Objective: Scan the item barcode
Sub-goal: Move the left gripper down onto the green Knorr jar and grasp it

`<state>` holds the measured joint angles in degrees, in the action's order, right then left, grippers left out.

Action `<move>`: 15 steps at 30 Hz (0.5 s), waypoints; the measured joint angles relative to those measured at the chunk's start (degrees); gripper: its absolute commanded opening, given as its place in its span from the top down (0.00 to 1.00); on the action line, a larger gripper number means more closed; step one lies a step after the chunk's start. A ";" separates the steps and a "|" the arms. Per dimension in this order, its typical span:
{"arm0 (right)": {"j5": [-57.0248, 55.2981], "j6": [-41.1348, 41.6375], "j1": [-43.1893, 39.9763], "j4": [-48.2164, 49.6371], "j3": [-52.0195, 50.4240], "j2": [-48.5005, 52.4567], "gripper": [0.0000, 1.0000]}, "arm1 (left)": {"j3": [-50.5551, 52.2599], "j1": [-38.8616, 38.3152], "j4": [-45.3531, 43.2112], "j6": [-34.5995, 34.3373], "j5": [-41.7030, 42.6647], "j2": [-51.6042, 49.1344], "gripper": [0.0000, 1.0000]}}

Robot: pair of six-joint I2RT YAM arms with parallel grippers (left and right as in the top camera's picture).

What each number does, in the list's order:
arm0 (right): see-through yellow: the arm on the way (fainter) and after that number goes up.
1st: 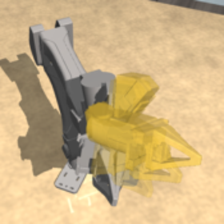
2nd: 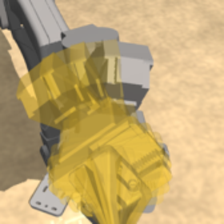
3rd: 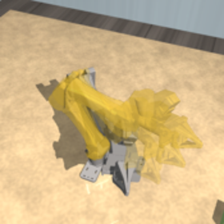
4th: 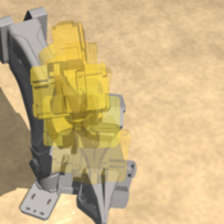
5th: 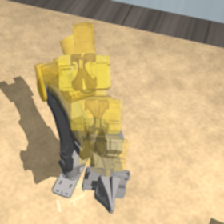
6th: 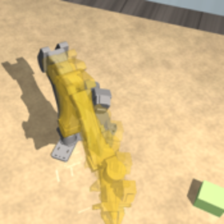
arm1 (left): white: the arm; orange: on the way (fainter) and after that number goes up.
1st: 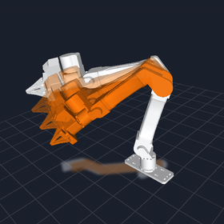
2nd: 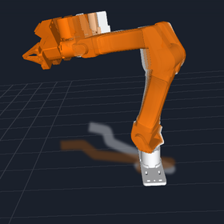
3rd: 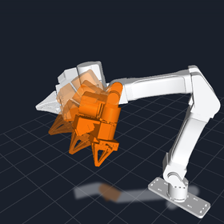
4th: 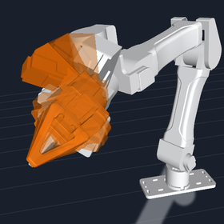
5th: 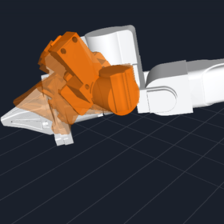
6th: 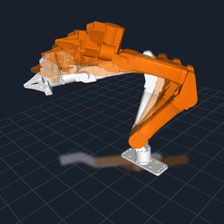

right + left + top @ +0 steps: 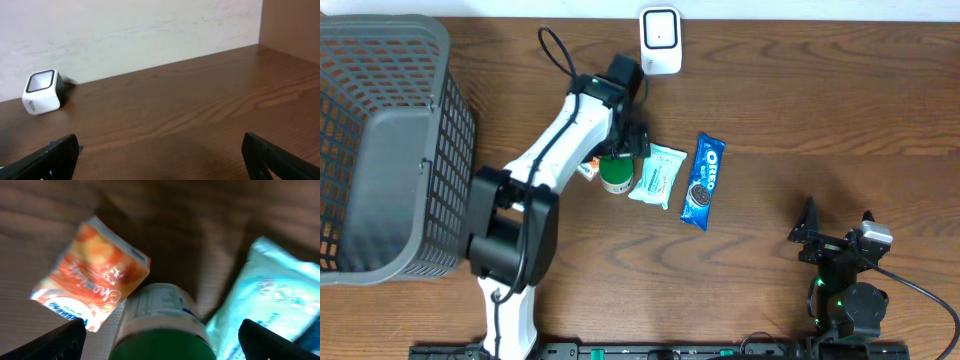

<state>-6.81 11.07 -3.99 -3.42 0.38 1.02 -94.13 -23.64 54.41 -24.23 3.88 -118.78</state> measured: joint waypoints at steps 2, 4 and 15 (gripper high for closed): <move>0.00 0.00 0.00 0.00 0.00 0.00 0.01 | 0.02 0.00 0.68 0.02 0.17 -0.81 0.02; 0.00 0.00 0.00 0.00 0.00 0.00 0.01 | 0.02 0.00 1.31 0.02 0.28 -0.92 0.02; 0.00 0.00 0.00 0.00 0.00 0.00 0.01 | 0.02 0.00 2.03 -0.04 4.31 -2.91 0.01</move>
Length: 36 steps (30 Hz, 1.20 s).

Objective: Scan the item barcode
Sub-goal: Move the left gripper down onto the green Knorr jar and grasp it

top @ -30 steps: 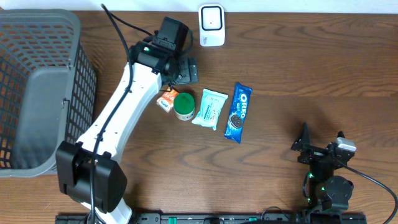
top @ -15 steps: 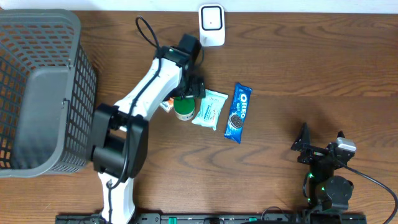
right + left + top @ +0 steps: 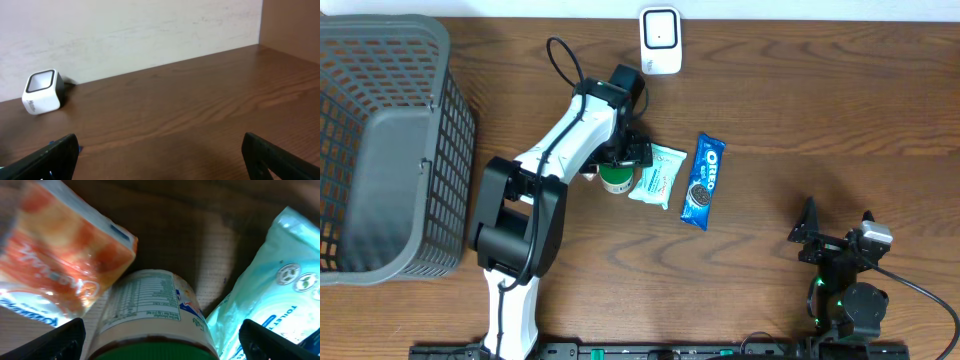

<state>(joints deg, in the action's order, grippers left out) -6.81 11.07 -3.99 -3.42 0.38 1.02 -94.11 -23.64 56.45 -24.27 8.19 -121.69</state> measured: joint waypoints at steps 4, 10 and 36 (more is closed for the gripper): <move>0.00 0.00 0.00 0.00 0.00 0.00 0.01 | 0.00 0.00 0.59 -0.52 0.98 -0.96 0.21; 0.00 0.00 0.00 0.00 0.00 0.00 0.01 | 0.02 0.00 0.96 -1.22 1.16 -1.55 0.21; 0.00 0.00 0.00 0.00 0.00 0.00 0.01 | 3.93 0.00 -1.38 -1.38 1.11 -0.76 0.66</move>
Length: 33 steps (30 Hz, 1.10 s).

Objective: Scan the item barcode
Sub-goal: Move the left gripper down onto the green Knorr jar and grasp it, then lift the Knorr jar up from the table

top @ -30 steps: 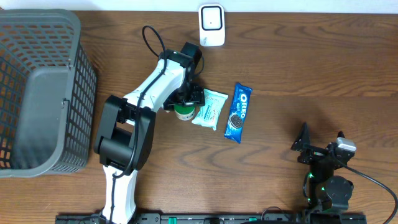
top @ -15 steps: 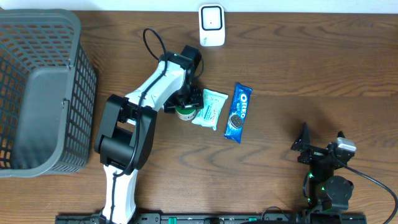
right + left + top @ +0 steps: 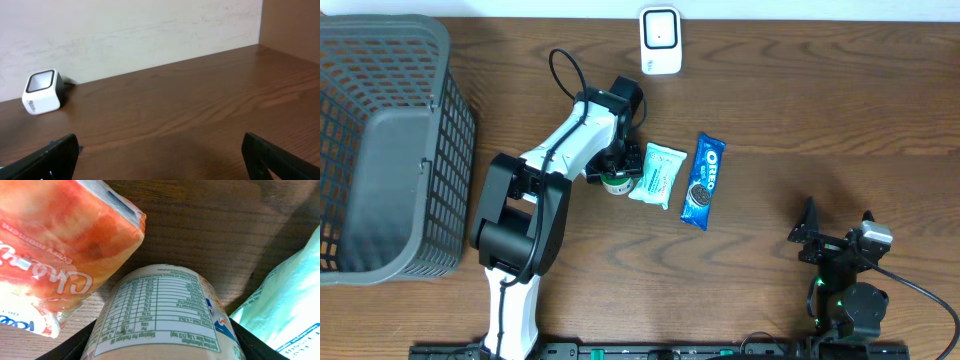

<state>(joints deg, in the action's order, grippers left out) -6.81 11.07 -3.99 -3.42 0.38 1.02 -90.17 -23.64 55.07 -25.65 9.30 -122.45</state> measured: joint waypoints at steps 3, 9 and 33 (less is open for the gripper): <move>0.00 0.00 0.00 0.00 0.00 0.00 0.01 | -0.13 0.02 1.95 0.11 -0.48 -0.02 0.66; -0.02 0.00 0.00 0.02 0.00 0.00 0.01 | -5.68 2.12 14.40 0.15 -0.63 -0.35 0.66; -0.02 0.02 0.00 0.00 0.00 0.00 0.01 | -26.12 6.38 37.31 0.39 14.40 9.16 0.66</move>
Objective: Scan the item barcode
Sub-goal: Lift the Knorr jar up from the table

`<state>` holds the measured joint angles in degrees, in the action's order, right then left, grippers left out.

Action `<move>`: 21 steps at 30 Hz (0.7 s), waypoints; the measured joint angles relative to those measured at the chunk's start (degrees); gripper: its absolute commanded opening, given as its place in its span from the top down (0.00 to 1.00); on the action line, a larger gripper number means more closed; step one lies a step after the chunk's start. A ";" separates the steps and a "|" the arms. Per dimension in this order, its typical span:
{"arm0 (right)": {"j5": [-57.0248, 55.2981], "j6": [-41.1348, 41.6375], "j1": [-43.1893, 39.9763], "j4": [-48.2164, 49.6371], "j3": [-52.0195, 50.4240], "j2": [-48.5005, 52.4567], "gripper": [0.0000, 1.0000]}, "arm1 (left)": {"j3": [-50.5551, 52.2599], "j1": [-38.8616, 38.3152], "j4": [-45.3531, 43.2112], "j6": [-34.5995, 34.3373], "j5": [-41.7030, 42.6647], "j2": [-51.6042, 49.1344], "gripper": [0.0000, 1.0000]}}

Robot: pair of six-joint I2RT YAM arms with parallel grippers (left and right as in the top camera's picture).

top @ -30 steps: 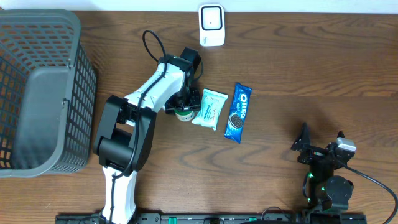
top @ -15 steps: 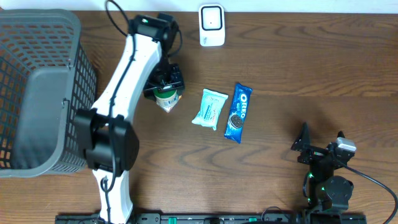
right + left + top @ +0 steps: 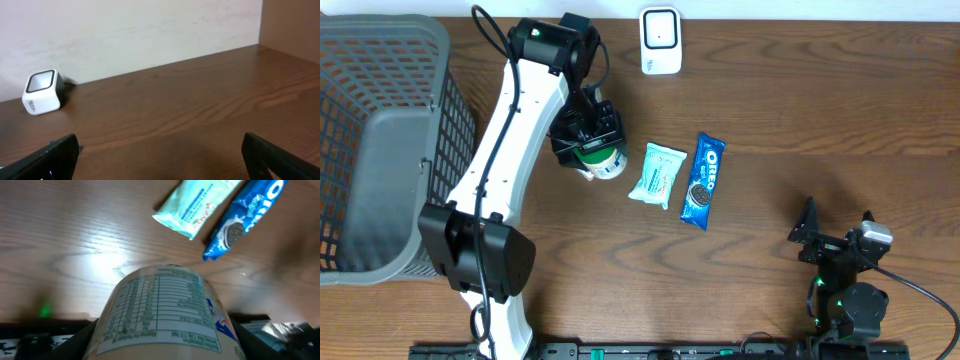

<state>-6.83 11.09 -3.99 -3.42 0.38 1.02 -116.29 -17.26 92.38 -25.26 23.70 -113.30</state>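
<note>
A jar (image 3: 165,310) with a white nutrition label and a green lid (image 3: 588,154) hangs above the table, and my left gripper (image 3: 586,138) is shut on it. The label fills the lower part of the left wrist view, with a dark finger (image 3: 82,340) on each side. The white barcode scanner (image 3: 660,40) stands at the table's far edge, also seen small in the right wrist view (image 3: 42,92). My right gripper (image 3: 838,243) rests open and empty at the near right.
A teal tissue pack (image 3: 657,174) and a blue Oreo pack (image 3: 704,181) lie side by side mid-table, right of the jar. A grey mesh basket (image 3: 380,150) fills the left end. The orange packet is hidden under the left arm.
The jar lay on the table beside the orange packet with the left fingers close round it. Now it is held well above the table, a little to the left. The right arm has not moved.
My left gripper was open above the jar lying between the orange packet and the tissue pack. Then it was lower, with the jar between its fingers. Then the fingers hugged the jar's sides. Now the jar is off the table in that gripper.
</note>
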 measured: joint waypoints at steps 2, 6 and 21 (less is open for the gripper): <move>0.02 -0.02 0.00 0.00 0.00 0.00 0.01 | 0.00 0.00 0.00 0.02 0.85 0.00 0.66; 0.00 -0.02 0.00 0.00 0.00 0.00 0.01 | 0.00 0.00 0.00 0.02 3.41 0.00 0.66; 0.00 -0.02 0.00 0.00 0.00 0.00 0.01 | 0.02 0.00 -5.05 -21.94 12.07 0.02 0.66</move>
<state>-6.83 11.07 -3.99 -3.42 0.38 1.02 -116.27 -17.26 87.33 -47.20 35.77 -113.27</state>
